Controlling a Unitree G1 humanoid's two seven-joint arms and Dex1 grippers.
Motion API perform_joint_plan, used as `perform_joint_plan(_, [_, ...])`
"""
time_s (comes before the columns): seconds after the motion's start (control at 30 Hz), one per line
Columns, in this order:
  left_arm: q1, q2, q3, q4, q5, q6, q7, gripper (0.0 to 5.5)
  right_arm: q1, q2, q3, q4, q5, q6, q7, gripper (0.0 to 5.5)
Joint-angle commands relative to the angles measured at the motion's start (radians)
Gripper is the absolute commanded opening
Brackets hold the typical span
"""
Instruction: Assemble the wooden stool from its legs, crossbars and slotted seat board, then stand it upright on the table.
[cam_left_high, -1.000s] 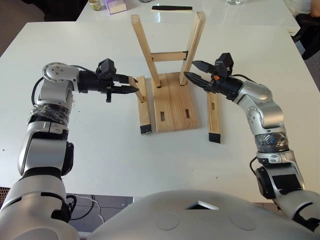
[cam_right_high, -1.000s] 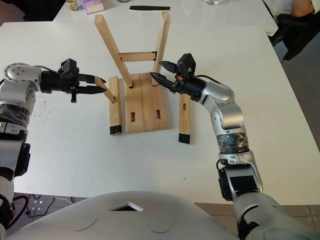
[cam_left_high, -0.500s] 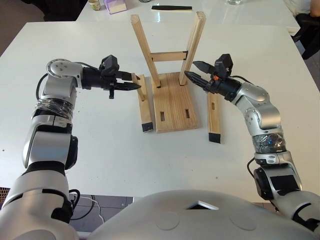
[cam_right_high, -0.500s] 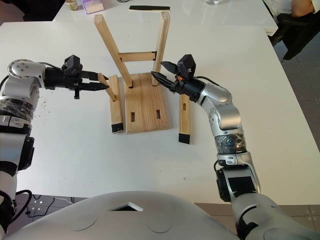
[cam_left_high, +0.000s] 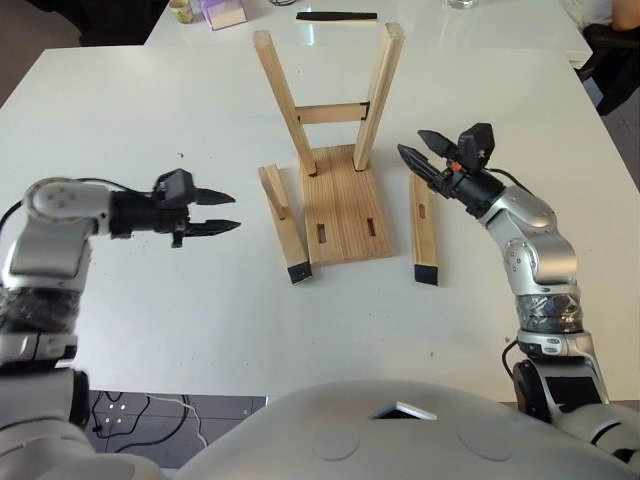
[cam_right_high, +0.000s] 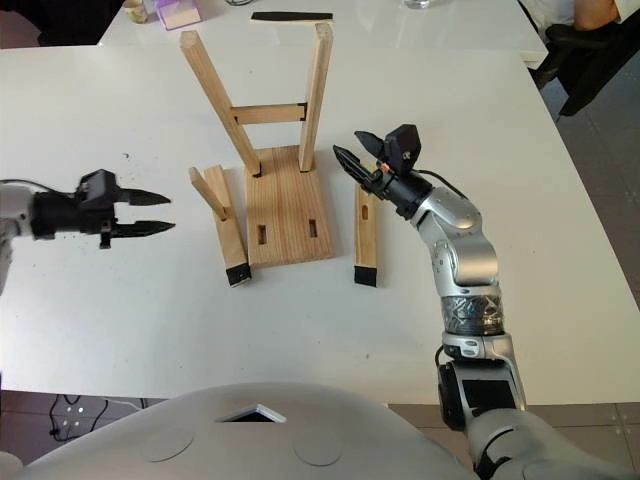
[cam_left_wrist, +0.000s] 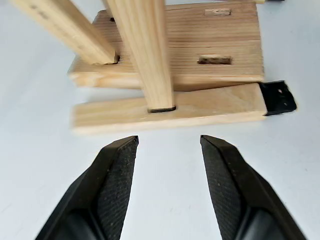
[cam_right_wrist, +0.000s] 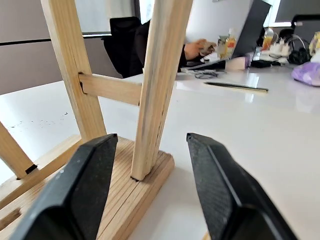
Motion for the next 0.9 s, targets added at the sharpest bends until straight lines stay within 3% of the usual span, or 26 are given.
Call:
perform_joint_plan(0.03, [-0.099,-0.276,0.216,-0.269,-0.111,0.313,0.591,2.30,0.048,0.000,-0.043,-0.066,0.025,0.031,-0.043,2.55])
perform_joint_plan(0.1, [-0.101,-0.476,0.244,-0.415,-0.185,0.395,0.853,2.30,0.043,-0.001,-0.044,-0.064,0.026,0.044,-0.049,2.55])
perform_joint_plan(0.2, [-0.078,-0.753,0.168,-0.571,-0.168,0.410,1.136,2.30,0.002,-0.015,-0.015,-0.031,0.006,0.051,-0.028,2.55])
perform_joint_plan(0.33, [-0.114,-0.930,0.111,-0.643,-0.134,0.452,1.320,2.30,-0.059,-0.024,-0.011,0.009,0.000,0.053,-0.018,2.55])
perform_joint_plan(0.7, [-0.097,-0.959,0.001,-0.742,-0.084,0.567,1.399,2.30,-0.053,0.002,0.018,0.022,-0.012,0.048,-0.038,2.55])
perform_joint_plan(0.9, [-0.042,-0.936,-0.012,-0.633,-0.055,0.550,1.370,2.30,-0.049,0.012,0.032,0.028,-0.017,0.056,-0.043,2.55])
